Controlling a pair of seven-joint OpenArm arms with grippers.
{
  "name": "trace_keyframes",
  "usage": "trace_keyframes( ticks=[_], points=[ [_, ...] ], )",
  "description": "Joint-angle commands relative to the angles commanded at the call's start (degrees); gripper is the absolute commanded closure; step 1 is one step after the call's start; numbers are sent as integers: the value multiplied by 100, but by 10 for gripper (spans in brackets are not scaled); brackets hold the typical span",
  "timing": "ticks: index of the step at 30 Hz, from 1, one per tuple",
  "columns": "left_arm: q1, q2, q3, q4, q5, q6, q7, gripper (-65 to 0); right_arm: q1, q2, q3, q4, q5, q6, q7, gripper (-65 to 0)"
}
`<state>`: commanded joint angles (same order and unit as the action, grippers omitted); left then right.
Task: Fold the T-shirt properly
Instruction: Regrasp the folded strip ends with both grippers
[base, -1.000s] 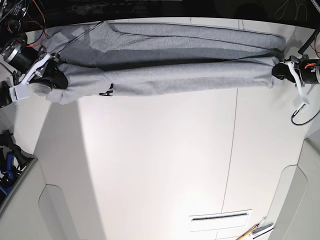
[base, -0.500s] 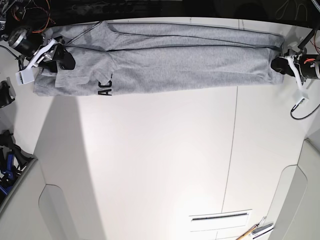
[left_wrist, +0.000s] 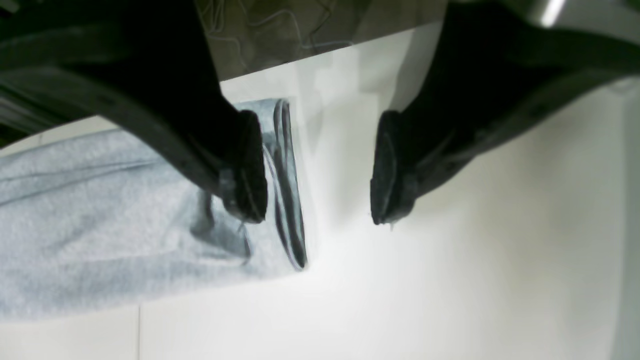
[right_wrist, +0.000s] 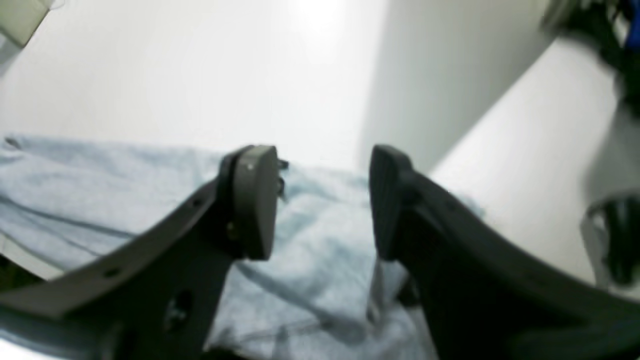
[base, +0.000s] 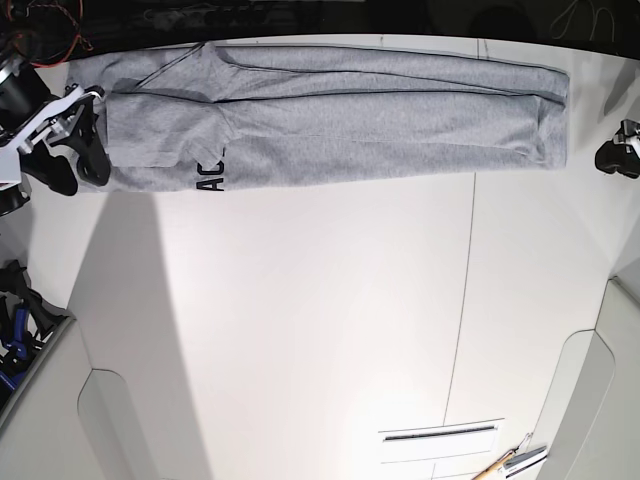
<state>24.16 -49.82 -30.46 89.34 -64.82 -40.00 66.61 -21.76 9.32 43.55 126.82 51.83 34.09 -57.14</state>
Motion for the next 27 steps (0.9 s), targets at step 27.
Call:
trace_keyframes(
  ticks=[27],
  points=[
    [188,1252,138,-584,-868,0,-85,-453,413,50,-1410,-3377,-699,22,914,0]
  ],
)
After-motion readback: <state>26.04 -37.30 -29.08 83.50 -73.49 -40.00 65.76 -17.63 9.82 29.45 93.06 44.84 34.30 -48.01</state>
